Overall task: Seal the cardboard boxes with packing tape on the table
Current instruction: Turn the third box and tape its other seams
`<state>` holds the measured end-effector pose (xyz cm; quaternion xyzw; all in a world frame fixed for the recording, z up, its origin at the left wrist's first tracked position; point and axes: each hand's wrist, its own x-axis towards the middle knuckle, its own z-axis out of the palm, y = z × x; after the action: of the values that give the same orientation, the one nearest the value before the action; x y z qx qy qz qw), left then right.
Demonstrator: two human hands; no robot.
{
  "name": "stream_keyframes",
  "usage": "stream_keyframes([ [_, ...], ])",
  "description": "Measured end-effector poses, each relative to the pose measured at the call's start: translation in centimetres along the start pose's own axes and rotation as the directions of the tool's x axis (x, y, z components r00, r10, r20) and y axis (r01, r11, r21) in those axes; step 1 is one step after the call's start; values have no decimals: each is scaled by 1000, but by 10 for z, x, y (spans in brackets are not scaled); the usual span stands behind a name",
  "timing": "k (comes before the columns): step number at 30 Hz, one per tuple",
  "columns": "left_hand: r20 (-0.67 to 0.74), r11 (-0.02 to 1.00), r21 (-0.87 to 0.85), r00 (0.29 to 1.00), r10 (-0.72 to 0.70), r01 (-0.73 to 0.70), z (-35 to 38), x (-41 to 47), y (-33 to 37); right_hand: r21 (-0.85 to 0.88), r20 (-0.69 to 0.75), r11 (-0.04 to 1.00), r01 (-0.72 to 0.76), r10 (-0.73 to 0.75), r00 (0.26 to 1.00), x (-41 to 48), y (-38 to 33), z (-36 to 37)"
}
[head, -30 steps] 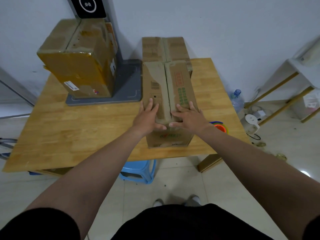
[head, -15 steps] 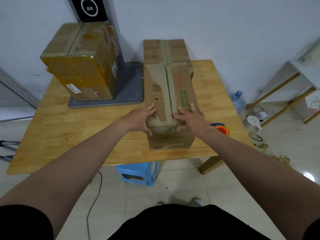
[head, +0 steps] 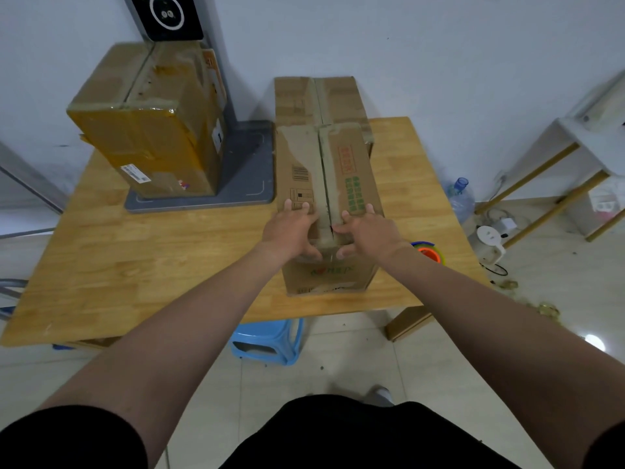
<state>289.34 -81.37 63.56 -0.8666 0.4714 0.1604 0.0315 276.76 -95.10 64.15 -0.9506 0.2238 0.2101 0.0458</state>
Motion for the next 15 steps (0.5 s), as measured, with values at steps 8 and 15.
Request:
stream_keyframes([
  [8,32,977,-130,984,174,-169,-3,-7,-47,336,-73,921,196,-182,981,-7,55,11],
  [15,67,967,-173,978,200,-186,-8,-20,-58,669,-187,679,303,-240,952,-12,91,27],
])
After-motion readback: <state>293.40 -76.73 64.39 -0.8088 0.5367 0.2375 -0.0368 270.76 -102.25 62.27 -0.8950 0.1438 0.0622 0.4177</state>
